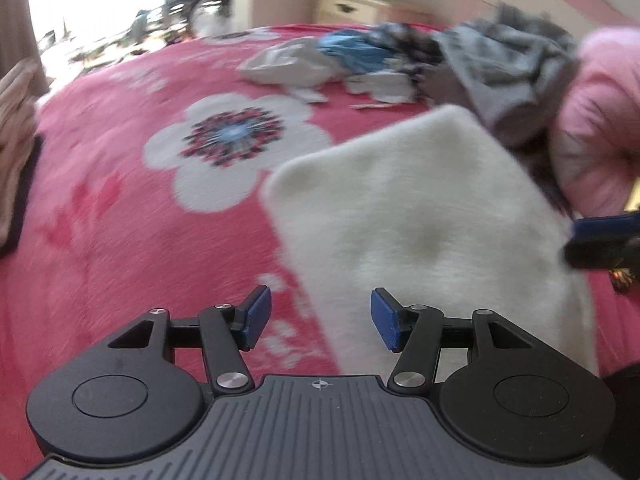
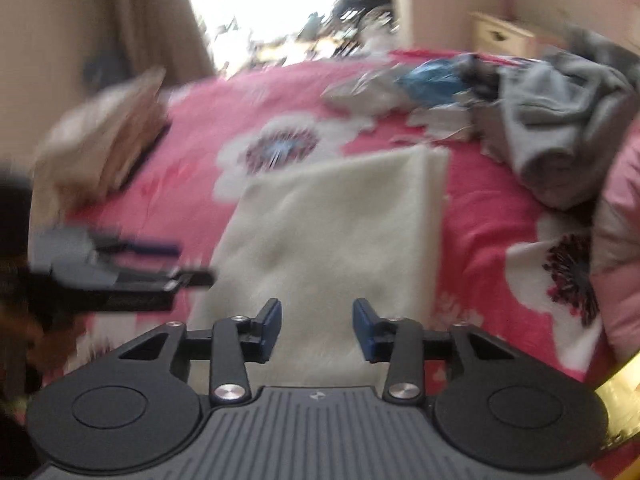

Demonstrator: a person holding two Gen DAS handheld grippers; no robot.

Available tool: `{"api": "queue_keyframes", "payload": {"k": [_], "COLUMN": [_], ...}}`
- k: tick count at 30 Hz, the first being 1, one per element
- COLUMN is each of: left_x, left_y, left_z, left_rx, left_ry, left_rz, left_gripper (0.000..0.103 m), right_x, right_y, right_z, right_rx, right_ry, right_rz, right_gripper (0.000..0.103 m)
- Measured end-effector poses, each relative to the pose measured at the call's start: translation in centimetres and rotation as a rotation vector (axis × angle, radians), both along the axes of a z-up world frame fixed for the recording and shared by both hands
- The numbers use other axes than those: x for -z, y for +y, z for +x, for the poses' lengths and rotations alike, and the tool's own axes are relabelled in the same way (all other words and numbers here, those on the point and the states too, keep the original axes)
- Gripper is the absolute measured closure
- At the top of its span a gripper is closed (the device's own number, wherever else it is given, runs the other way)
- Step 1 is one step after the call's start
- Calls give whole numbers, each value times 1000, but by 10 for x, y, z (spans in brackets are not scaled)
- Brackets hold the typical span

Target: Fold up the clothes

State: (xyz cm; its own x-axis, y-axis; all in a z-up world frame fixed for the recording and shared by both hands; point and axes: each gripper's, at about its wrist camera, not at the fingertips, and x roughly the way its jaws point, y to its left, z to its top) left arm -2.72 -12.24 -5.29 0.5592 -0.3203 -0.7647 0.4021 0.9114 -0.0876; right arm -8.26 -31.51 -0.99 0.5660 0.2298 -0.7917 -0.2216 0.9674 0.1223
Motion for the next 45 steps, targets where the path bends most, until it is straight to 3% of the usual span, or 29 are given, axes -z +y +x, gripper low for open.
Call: {"api": "queue_keyframes", "payload": {"k": [4, 8, 11, 14, 19, 45], "left_x": [7, 15, 15, 14, 14, 14], "left_y": [-25, -36, -37, -37, -42, -46], "left_z": [-7, -10, -7, -4, -4, -7], "left_rx": [70, 71, 60, 46, 22, 18], "left_ry": [19, 36, 59, 81, 93, 82], "left_rz": [50, 99, 101, 98, 117, 142], "left_gripper": [48, 48, 47, 47, 46, 46], "right_x": [32, 21, 15, 33, 37, 36], "right_y": [11, 12, 18, 23, 18, 19], "right_z": [4, 1, -4, -2, 3, 0], "right_rx": [-11, 11, -41, -65, -27, -20], "right_ry": [110, 96, 91, 143, 166, 159], "right_rz": [-156, -144, -139, -207, -165, -165], "right_gripper": [65, 75, 75, 75, 76, 76]}}
